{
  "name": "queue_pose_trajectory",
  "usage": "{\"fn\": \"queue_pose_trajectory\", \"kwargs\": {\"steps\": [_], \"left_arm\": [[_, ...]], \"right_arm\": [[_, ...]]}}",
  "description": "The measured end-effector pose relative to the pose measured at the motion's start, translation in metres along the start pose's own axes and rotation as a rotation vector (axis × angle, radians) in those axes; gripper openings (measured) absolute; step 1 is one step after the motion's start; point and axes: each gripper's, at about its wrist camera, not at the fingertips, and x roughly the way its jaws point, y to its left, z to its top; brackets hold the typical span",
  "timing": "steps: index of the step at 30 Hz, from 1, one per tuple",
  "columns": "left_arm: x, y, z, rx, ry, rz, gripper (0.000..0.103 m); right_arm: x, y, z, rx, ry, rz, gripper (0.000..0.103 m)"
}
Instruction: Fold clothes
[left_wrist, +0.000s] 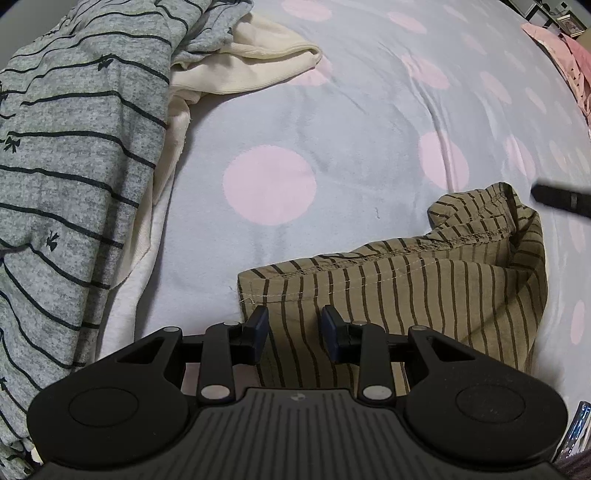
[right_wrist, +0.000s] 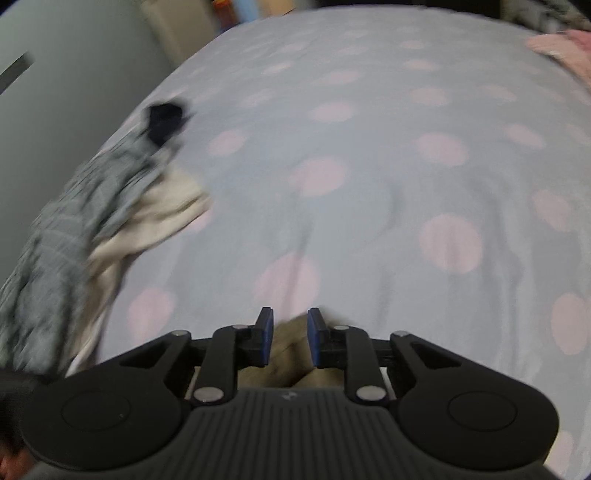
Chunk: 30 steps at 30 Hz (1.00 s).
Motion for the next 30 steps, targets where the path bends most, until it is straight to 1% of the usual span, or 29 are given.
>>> {"fn": "queue_pose_trajectory", "kwargs": {"steps": [3,5,7,9,10,11,12,14,19,20,22,24,25,26,30], "left_arm": [[0.0,-0.001,-0.001,0.004,0.001,-0.002,0.029],[0.0,-0.001,-0.001,0.003,0.001,-0.002,0.029],[-0.001,-0.001,-0.001,0.002,0.0,-0.004,0.029],[-0.001,-0.001,-0.001,0.003,-0.001,-0.006,0.029],[-0.002,-0.001,-0.001,0.002,-0.001,-0.008,0.029],[-0.002,0.0,-0.001,0.001,-0.001,-0.008,0.029],[-0.002,0.0,-0.001,0.0,0.0,-0.008,0.029],[-0.002,0.0,-0.001,-0.002,0.001,-0.007,0.029],[-0.002,0.0,-0.001,-0.004,0.003,-0.003,0.029],[-0.002,0.0,-0.001,-0.004,0.003,-0.001,0.029],[-0.003,0.001,-0.001,-0.005,0.004,0.004,0.029],[-0.003,0.002,-0.002,-0.007,0.002,0.007,0.029],[-0.004,0.002,-0.002,-0.006,-0.001,0.009,0.029],[-0.004,0.002,-0.002,-0.005,-0.003,0.012,0.029],[-0.003,0.006,-0.002,-0.004,-0.017,0.039,0.029]], "right_arm": [[0.006,0.023,-0.012,-0.137,0.071,0.025,0.023],[0.012,0.034,-0.019,-0.208,0.104,0.006,0.023],[0.02,0.04,-0.025,-0.25,0.135,-0.017,0.023],[0.028,0.037,-0.031,-0.261,0.164,-0.033,0.023],[0.031,0.036,-0.032,-0.266,0.172,-0.04,0.015],[0.031,0.036,-0.033,-0.267,0.171,-0.045,0.002],[0.031,0.036,-0.033,-0.267,0.167,-0.049,0.001],[0.026,0.035,-0.03,-0.249,0.13,-0.024,0.0],[0.003,0.042,-0.02,-0.221,-0.052,0.116,0.0],[-0.001,0.044,-0.019,-0.222,-0.088,0.139,0.004],[-0.003,0.047,-0.019,-0.221,-0.111,0.135,0.007],[-0.003,0.046,-0.019,-0.214,-0.118,0.123,0.012],[-0.004,0.044,-0.019,-0.205,-0.12,0.12,0.018],[-0.004,0.042,-0.018,-0.197,-0.123,0.118,0.022],[-0.006,0.033,-0.018,-0.167,-0.111,0.05,0.022]]}}
